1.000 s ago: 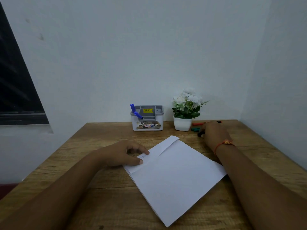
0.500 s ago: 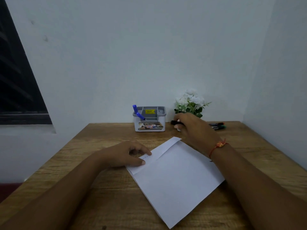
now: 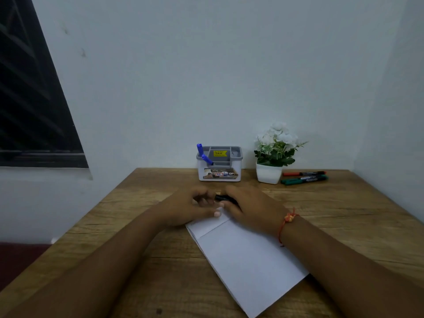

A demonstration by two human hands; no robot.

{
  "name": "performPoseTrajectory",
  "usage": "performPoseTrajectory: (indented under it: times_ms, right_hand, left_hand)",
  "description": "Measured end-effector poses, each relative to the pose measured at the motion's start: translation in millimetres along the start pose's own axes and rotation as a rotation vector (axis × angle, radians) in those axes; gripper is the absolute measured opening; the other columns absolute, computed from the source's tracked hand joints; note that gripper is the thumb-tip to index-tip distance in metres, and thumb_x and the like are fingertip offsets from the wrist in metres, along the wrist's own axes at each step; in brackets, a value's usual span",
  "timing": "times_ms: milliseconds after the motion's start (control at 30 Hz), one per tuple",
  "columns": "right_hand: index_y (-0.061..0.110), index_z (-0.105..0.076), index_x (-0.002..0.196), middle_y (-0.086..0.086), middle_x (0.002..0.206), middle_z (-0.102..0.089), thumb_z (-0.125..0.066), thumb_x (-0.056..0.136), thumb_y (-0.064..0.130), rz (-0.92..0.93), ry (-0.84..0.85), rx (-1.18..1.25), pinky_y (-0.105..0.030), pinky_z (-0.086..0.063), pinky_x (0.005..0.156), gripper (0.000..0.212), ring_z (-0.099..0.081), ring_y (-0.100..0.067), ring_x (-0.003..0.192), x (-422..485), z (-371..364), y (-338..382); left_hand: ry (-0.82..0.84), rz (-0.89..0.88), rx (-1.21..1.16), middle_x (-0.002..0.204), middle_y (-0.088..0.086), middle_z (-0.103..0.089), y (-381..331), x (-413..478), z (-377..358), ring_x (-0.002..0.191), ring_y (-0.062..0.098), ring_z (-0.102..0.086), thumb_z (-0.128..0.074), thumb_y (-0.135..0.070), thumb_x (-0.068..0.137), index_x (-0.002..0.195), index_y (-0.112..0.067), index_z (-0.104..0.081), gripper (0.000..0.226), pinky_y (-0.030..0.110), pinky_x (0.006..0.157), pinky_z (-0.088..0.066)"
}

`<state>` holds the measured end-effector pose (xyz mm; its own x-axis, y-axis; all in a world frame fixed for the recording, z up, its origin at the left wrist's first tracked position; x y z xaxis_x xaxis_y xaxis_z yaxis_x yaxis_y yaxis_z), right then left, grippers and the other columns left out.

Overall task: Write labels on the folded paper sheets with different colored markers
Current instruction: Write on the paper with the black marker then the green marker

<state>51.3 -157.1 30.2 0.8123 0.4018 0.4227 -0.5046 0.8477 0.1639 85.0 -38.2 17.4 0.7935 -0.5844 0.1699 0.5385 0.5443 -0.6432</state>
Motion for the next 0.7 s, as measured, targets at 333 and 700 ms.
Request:
performPoseTrajectory:
  times_ms: [333, 700]
  right_hand:
    - [0.029, -0.055, 0.082, 0.017, 0.069, -0.049, -0.056, 0.099, 0.036, -0.009, 0.051, 0.071, -0.013, -0.029, 0.055, 0.018, -0.044, -0.003, 0.062, -1, -12, 4]
    - [0.016, -0.067, 0.092, 0.002, 0.084, -0.069, -0.052, 0.101, 0.035, -0.038, 0.086, 0.13, -0.019, -0.034, 0.06, 0.025, -0.053, -0.007, 0.074, 0, -18, 2]
  left_hand:
    - [-0.087, -0.018, -0.038, 0.078, -0.005, -0.069, 3, 4, -1, 0.07, -0.001, -0.058, -0.063, -0.033, 0.092, 0.082, -0.023, -0.073, 0.017, 0.016, 0.064, -0.043]
    - [-0.084, 0.027, 0.003, 0.084, -0.005, -0.073, 10, 6, -2, 0.081, 0.009, -0.065, -0.062, -0.036, 0.092, 0.083, -0.026, -0.075, 0.019, 0.03, 0.076, -0.051]
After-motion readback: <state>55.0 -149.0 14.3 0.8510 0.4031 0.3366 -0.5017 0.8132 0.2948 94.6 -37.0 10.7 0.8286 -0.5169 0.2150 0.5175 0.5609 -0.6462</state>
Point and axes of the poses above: each hand's wrist, its own x-axis towards the middle knuckle, its own z-axis out of the back of the hand, y = z × x, the point moved 9 cm from there along x, towards the middle knuckle
